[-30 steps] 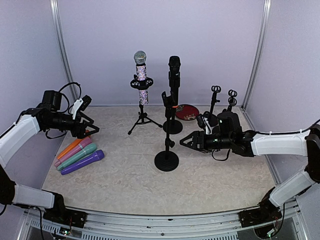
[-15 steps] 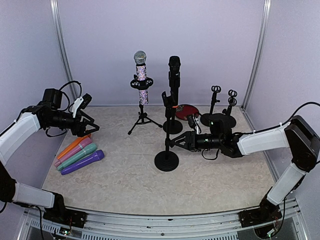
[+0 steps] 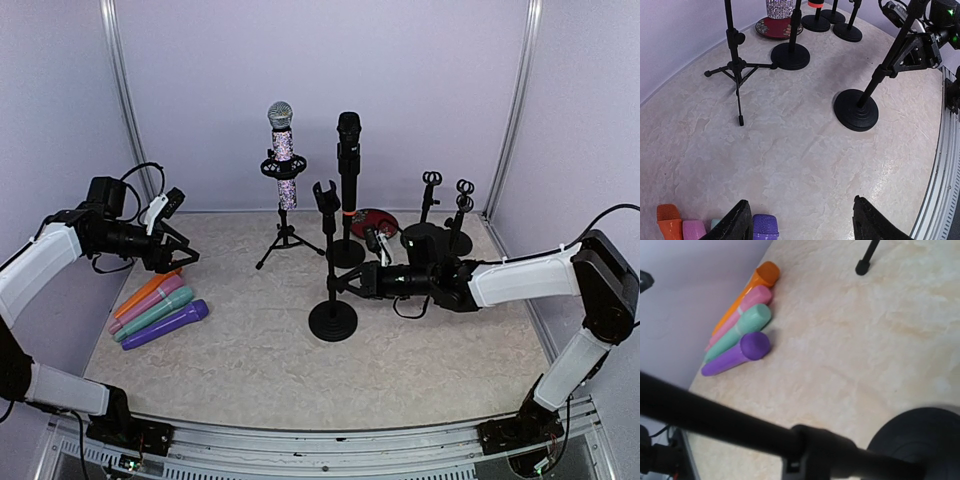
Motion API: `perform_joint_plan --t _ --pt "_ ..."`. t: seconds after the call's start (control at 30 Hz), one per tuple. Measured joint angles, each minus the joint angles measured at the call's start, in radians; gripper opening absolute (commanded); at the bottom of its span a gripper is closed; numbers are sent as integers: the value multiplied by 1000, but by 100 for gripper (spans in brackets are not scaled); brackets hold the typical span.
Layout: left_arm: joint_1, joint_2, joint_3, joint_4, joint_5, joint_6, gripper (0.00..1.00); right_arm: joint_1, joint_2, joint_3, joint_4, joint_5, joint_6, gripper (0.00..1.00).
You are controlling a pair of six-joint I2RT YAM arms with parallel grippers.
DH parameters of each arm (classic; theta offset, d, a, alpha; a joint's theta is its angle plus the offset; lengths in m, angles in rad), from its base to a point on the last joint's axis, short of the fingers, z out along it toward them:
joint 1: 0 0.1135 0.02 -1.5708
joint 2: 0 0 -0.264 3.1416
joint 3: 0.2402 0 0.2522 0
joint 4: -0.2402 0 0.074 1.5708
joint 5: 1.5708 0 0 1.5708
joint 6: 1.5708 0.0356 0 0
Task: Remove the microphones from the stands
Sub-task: Unscrew the knob on the stand of the microphone stand.
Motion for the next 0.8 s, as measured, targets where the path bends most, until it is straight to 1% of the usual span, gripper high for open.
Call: perform_joint_plan --t 0.13,0.23,0.33,0.43,0.47,0.67,0.8 --pt "0 0 0 -6 0 0 66 10 -1 5 -24 34 -21 20" --pt "0 0 0 -9 -1 0 66 13 -4 1 -26 46 -30 20" --pt "0 0 2 -10 -1 0 66 18 -13 -11 -26 58 -36 13" --pt "0 0 4 -10 -1 0 66 23 -24 -20 -27 71 -42 2" --pt "0 0 4 -10 -1 0 66 25 -27 -20 -31 79 -45 0" --pt "0 0 10 -14 -1 0 66 51 -39 -18 -59 148 -87 0" --pt "0 0 19 -16 -1 0 66 95 -43 13 -116 251 -158 0"
